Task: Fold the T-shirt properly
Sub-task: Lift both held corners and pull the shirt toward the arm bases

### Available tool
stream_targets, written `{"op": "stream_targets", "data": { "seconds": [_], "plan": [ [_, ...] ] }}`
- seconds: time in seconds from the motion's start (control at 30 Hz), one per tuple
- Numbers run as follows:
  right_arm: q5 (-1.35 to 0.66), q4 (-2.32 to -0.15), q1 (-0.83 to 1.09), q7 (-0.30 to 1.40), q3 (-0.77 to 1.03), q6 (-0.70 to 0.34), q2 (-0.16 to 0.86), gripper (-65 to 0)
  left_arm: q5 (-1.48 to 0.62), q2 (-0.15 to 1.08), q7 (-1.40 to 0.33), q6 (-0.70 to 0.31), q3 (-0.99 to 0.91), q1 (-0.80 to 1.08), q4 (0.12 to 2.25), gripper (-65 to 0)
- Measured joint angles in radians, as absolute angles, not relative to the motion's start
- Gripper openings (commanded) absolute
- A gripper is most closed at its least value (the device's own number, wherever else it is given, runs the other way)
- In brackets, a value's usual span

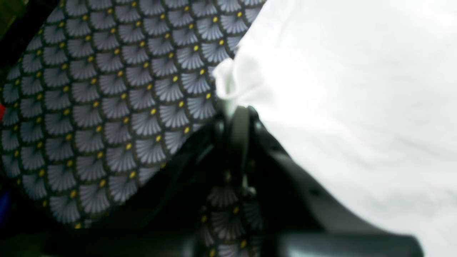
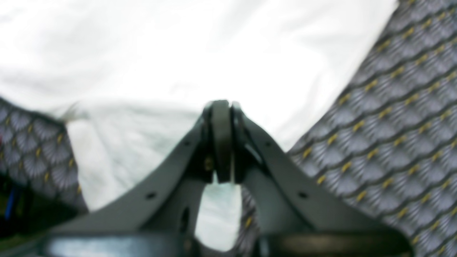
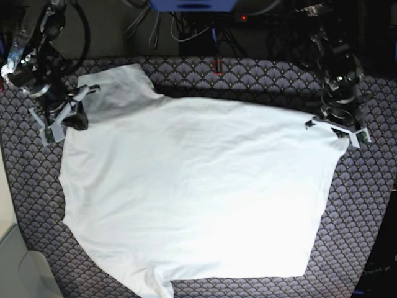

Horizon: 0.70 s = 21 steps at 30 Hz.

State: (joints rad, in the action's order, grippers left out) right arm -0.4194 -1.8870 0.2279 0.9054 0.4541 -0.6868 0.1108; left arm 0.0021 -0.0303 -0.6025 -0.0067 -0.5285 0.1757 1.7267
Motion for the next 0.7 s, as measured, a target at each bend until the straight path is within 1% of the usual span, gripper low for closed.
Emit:
{"op": "stream_targets", "data": {
  "seconds": [0.13, 0.27, 0.43, 0.5, 0.6, 0.7],
  "plan": [
    [-0.423, -1.887, 0.186, 0.909, 0.450, -0.687, 0.134, -65.0, 0.002, -0.031, -0.604, -0.006, -0.527, 0.153, 1.727, -64.6],
    [-0.419, -1.881, 0.128, 0.973, 0.450, -0.687, 0.140, -65.0, 0.008, -0.031, -0.678, -0.003, -0.529, 0.112, 1.721, -64.6],
    [-0.423, -1.879, 0.068, 0.987, 0.450, -0.688, 0.157, -65.0, 0.006, -0.030, -0.702, -0.006, -0.528, 0.063, 1.721, -64.6],
    [-0.423, -1.856, 0.039, 0.992, 0.450, -0.691, 0.159, -65.0, 0.006, -0.031, -0.710, -0.006, -0.527, 0.055, 1.721, -64.6],
    [-0.425, -1.798, -0.021, 0.990, 0.407, -0.692, 0.196, -65.0, 0.009, -0.019, -0.712, 0.004, -0.492, 0.030, 1.721, -64.6],
    [-0.426, -1.740, -0.062, 0.982, 0.388, -0.692, 0.205, -65.0, 0.006, -0.020, -0.701, 0.003, -0.463, 0.025, 1.721, -64.6]
  ]
}}
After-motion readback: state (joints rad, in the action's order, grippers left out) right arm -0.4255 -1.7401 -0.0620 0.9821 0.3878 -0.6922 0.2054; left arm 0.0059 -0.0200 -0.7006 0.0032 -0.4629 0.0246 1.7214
